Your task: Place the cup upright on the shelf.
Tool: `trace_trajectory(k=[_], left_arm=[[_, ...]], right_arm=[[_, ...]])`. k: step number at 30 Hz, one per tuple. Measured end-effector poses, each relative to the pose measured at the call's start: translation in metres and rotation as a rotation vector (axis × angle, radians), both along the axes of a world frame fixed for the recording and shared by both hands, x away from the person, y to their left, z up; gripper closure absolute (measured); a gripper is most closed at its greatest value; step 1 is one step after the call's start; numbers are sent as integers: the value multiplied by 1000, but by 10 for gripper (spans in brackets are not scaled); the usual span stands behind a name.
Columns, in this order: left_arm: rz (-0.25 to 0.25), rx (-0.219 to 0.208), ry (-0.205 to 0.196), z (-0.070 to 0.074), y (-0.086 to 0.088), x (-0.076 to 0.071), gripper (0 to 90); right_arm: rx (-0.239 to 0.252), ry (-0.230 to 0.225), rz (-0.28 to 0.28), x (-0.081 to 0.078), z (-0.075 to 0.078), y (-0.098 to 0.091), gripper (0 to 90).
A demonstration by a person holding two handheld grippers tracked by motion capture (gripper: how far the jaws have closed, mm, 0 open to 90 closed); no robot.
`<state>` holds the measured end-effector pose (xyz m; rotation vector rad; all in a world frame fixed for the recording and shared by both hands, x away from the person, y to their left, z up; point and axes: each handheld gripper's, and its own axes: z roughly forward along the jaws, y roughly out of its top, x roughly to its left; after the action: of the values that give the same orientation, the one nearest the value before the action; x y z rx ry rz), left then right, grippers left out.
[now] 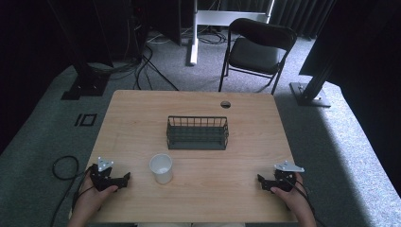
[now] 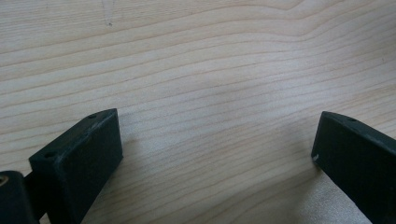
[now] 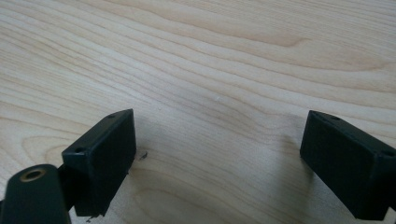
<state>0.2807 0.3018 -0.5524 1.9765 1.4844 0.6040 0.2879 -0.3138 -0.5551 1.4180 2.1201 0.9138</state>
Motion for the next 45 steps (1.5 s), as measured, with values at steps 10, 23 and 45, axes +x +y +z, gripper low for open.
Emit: trace_trajectory(k=[10,23,45], left_arm=[[0,0,0,0,0,0,22],[-3,-1,0,0,0,1,22],[-3,0,0,0,0,1,22]], right_arm=[[0,0,-1,0,0,0,103],[1,1,-1,0,0,0,104],[46,-39,25,0,7,5,109]])
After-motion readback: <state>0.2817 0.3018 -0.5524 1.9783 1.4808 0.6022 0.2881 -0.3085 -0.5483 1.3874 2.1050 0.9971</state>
